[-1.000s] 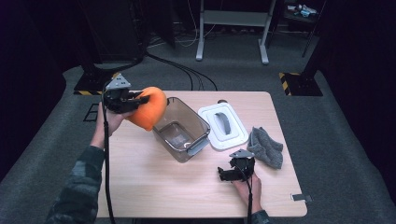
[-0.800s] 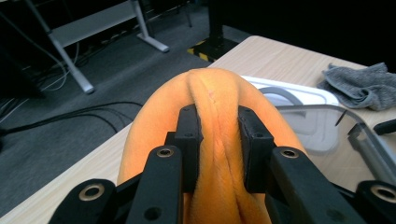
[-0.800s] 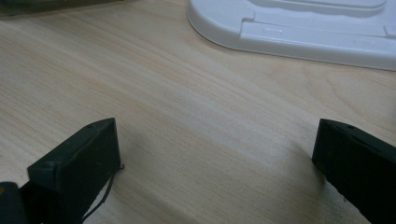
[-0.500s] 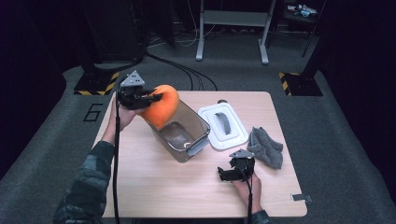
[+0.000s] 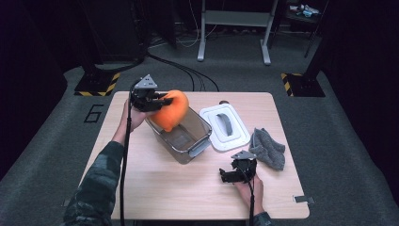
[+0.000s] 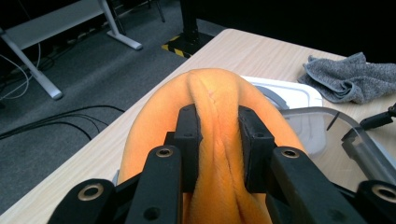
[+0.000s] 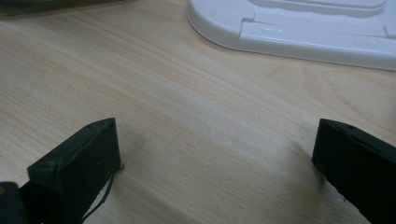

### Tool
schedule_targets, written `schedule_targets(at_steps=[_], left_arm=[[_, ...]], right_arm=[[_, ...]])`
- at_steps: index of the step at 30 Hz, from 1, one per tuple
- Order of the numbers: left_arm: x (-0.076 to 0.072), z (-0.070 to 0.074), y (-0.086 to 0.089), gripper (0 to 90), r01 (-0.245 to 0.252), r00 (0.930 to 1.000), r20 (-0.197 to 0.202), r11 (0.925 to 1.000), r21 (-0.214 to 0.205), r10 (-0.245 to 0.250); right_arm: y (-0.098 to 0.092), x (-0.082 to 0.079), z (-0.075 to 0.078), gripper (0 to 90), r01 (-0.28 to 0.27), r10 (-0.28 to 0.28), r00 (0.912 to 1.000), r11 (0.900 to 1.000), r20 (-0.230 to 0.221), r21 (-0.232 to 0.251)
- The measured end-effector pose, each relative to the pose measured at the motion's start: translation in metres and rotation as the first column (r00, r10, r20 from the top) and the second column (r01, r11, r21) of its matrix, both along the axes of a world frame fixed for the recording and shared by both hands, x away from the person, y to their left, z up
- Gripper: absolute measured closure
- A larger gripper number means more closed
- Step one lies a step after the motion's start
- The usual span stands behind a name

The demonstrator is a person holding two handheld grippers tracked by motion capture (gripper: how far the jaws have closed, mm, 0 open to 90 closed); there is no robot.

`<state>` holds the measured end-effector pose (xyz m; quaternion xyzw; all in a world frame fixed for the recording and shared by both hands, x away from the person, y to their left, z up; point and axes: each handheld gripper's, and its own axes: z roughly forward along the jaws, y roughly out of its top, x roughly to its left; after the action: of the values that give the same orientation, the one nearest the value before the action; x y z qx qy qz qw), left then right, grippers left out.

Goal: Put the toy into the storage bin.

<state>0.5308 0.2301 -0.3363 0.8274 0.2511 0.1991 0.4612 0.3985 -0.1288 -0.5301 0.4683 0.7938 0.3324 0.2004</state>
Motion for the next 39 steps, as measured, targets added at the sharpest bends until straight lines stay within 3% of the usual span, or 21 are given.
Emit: schedule_targets(at_steps=[11,22,27,30,39], left_arm=[[0.008,-0.01,-0.003,72.1,0.022,0.9995,-0.025,0.9994,0.029,-0.021],[0.011,-0.018,-0.009,70.6,0.013,0.9992,-0.04,0.9983,0.056,-0.011],[0.011,-0.024,-0.007,69.9,0.02,0.9988,-0.046,0.9954,0.094,-0.016],[0.011,-0.028,-0.007,69.6,0.009,0.9988,-0.049,0.9961,0.087,-0.005],[0.013,-0.032,-0.008,68.5,0.007,0.9973,-0.073,0.9904,0.138,0.003]], right_arm=[[0.0,0.0,0.0,0.3,-0.002,0.002,1.0,1.0,0.001,-0.001],[0.0,0.0,0.0,0.3,-0.002,0.002,1.0,1.0,0.001,-0.002],[0.0,0.0,0.0,0.3,-0.002,0.002,1.0,1.0,0.001,-0.001],[0.0,0.0,0.0,0.3,-0.006,0.006,1.0,1.0,0.001,-0.004],[0.0,0.0,0.0,0.4,-0.005,0.005,1.0,1.0,0.002,-0.004]])
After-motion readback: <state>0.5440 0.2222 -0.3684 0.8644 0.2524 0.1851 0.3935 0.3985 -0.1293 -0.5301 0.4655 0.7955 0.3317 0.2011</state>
